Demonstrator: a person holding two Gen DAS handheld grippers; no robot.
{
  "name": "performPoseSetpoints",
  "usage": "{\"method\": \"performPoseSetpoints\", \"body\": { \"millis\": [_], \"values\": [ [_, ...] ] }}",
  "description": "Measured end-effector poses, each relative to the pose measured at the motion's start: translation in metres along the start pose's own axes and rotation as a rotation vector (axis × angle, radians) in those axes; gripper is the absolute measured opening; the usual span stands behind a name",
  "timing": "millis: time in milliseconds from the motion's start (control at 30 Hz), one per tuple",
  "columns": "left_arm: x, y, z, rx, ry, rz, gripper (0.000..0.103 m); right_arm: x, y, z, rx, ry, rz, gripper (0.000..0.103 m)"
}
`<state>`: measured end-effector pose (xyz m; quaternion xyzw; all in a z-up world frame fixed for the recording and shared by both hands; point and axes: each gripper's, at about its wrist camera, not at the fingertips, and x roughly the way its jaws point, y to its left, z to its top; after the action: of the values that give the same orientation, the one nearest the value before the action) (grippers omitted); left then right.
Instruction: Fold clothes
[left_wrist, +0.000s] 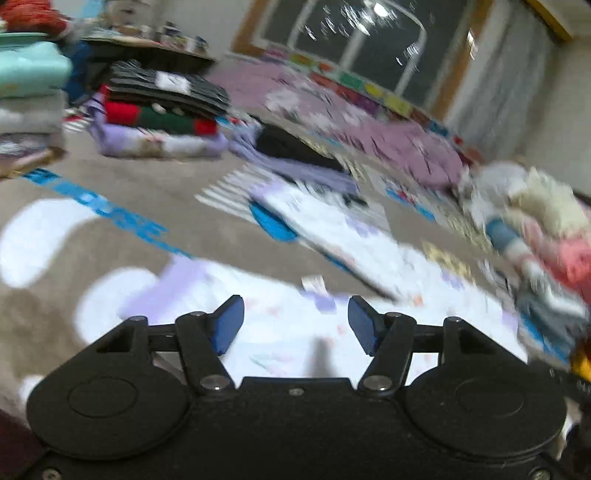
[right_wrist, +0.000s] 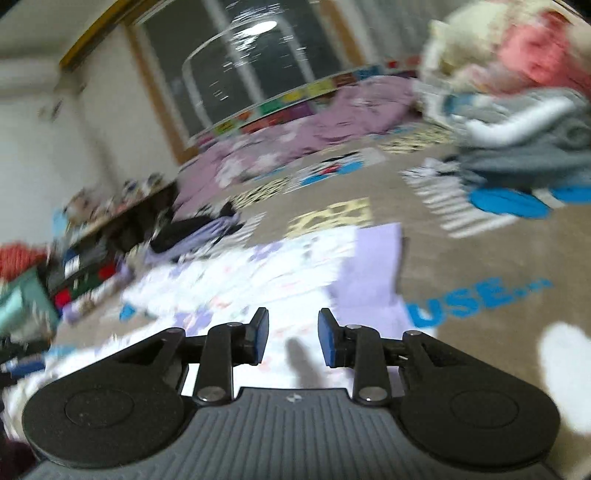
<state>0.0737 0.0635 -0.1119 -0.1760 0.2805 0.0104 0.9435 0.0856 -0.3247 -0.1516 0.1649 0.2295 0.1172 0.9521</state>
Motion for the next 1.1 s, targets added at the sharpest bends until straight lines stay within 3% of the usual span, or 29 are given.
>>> {"method": "performPoseSetpoints", "body": {
  "millis": [67,167,300,400,567,667,733,800,833,933,1100],
  "values": [
    [0.017,-0.004,-0.006,0.053,0.099,0.030,0.061,0.011,0.006,0.000,-0.064,0.098,-0.050,0.031],
    [0.012,-0.011,-0.005,0.077,0.072,0.001,0.060,0.014,0.001,-0.005,-0.070,0.185,-0.074,0.027],
    [0.018,-0.039,-0.001,0.130,0.060,-0.071,0.060,-0.001,-0.001,0.004,-0.056,0.109,-0.054,0.028],
    [0.034,-0.071,0.001,0.191,0.069,-0.138,0.054,0.005,0.003,0.014,-0.087,0.050,-0.025,0.031],
    [0.068,-0.127,0.006,0.302,0.065,-0.219,0.053,0.032,0.005,0.033,-0.130,0.038,0.031,0.031],
    [0.098,-0.141,0.001,0.331,0.140,-0.213,0.053,0.044,0.000,0.042,-0.107,0.027,0.066,0.031],
    [0.113,-0.145,-0.007,0.372,0.193,-0.189,0.053,0.056,-0.004,0.043,-0.115,0.057,0.035,0.030],
    [0.120,-0.148,-0.012,0.416,0.219,-0.174,0.053,0.079,-0.015,0.037,-0.099,0.196,0.003,0.027],
    [0.119,-0.149,-0.010,0.425,0.221,-0.177,0.053,0.080,-0.019,0.036,-0.093,0.212,0.003,0.023],
    [0.110,-0.136,0.002,0.403,0.215,-0.188,0.053,0.072,-0.021,0.039,-0.106,0.198,0.009,0.020],
    [0.100,-0.090,0.047,0.299,0.172,-0.124,0.054,0.056,-0.031,0.055,-0.060,0.115,0.050,0.026]
  ]
}}
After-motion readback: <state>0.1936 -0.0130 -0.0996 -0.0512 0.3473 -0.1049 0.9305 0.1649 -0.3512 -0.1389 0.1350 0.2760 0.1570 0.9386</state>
